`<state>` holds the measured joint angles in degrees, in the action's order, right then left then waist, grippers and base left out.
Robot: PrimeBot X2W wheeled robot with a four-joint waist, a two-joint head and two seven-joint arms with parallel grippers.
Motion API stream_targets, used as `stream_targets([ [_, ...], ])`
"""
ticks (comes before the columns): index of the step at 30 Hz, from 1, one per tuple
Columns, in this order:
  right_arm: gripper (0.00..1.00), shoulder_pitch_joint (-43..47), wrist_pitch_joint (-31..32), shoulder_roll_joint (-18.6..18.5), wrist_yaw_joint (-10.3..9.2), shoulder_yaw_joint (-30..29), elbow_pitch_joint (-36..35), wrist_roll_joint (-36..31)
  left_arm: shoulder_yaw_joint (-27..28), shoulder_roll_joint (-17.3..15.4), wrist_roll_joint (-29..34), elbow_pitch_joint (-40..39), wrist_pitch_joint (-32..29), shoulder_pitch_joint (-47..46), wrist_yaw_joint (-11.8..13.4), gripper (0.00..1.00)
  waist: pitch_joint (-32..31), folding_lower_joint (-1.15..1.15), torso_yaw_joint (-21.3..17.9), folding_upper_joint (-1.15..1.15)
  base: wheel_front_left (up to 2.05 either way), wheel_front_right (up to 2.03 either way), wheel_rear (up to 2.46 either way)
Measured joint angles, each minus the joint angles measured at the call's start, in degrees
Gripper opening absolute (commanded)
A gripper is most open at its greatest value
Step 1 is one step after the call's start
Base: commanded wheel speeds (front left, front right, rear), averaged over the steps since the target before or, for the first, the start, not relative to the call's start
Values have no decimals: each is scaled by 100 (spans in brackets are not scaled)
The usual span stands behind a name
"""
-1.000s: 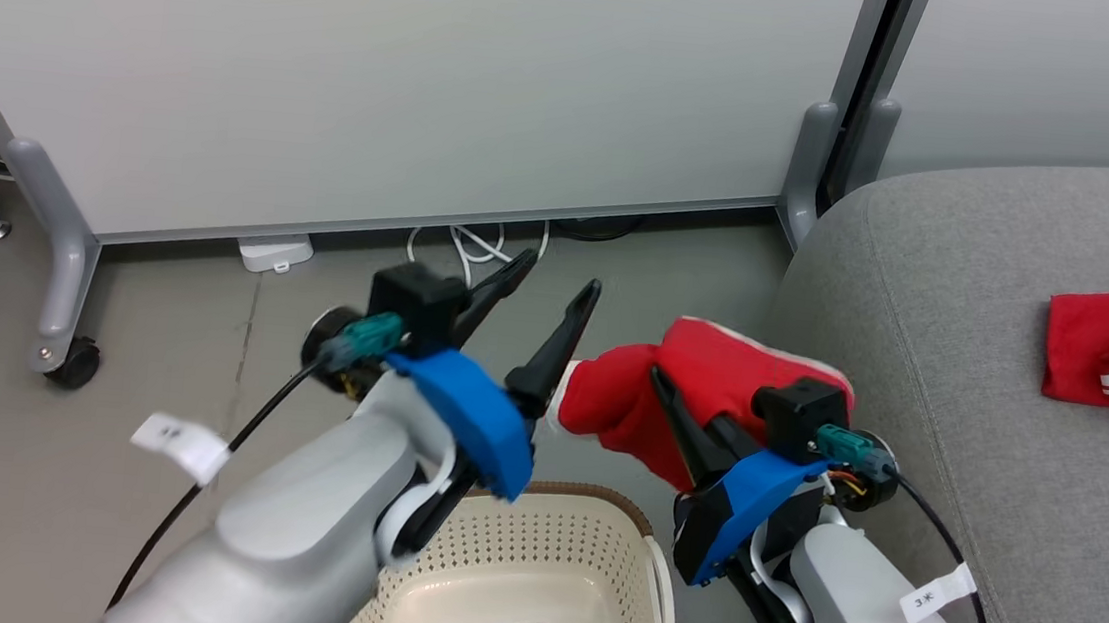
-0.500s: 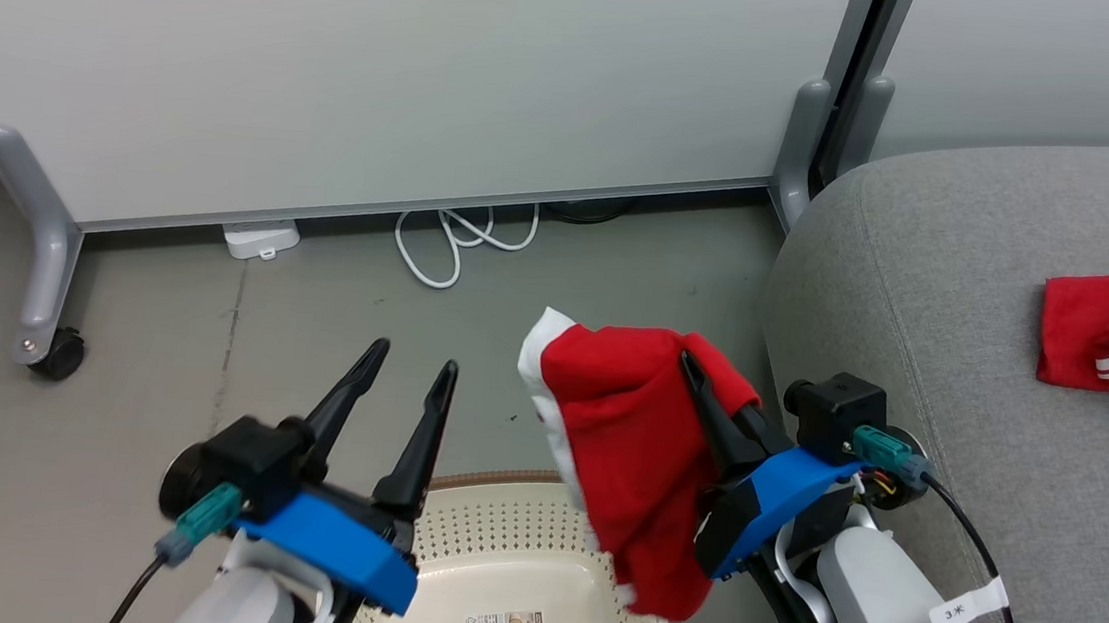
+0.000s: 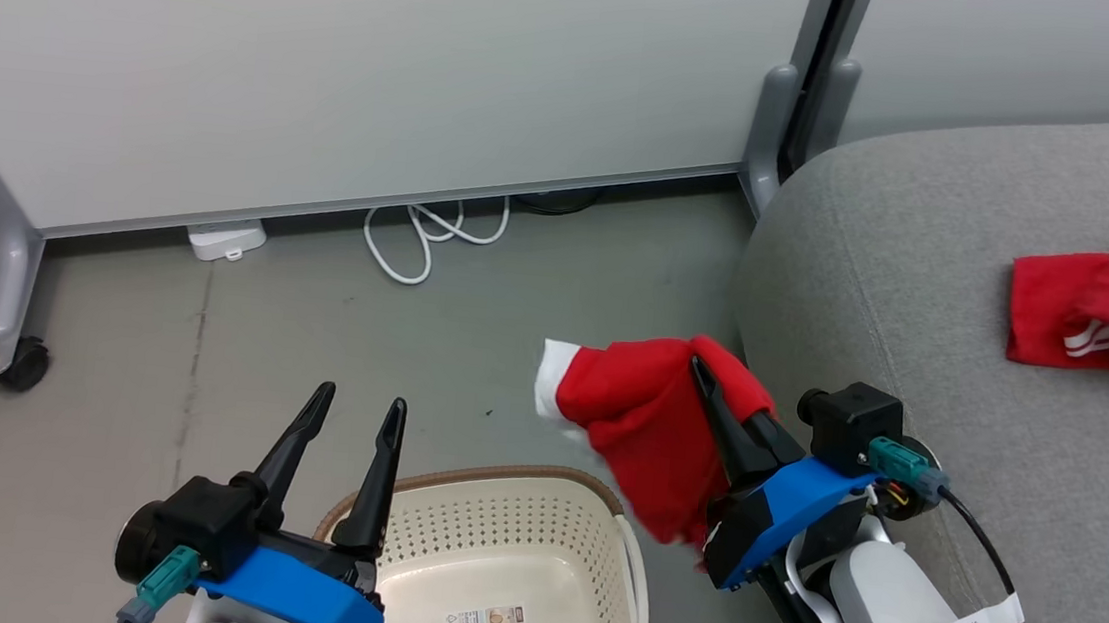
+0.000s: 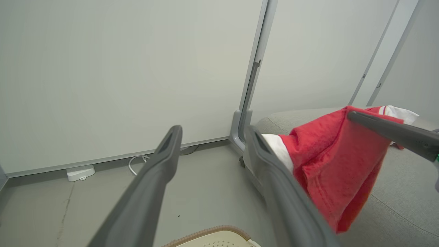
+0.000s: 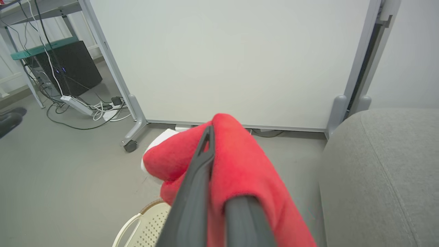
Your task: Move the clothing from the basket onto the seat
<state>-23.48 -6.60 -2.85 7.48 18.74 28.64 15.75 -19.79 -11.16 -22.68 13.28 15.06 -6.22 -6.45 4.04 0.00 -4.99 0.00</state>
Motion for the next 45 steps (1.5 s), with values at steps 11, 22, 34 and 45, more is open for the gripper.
stream_targets([
  [11,0,51,41,0,0,122,-263,103,305,127,258,-43,1,81,-66,100,96,0,-671,0,0,0,0],
  [22,0,153,-7,-1,0,119,-316,107,288,107,303,-78,0,74,-97,100,178,0,-1510,0,0,0,0],
  [34,0,181,-64,-1,0,213,-411,214,377,-9,354,-160,1,61,-97,100,330,0,-2196,0,0,0,0],
  [45,0,195,-125,-1,0,182,-416,298,358,-45,360,-159,1,52,-97,100,417,0,-2375,0,0,0,0],
])
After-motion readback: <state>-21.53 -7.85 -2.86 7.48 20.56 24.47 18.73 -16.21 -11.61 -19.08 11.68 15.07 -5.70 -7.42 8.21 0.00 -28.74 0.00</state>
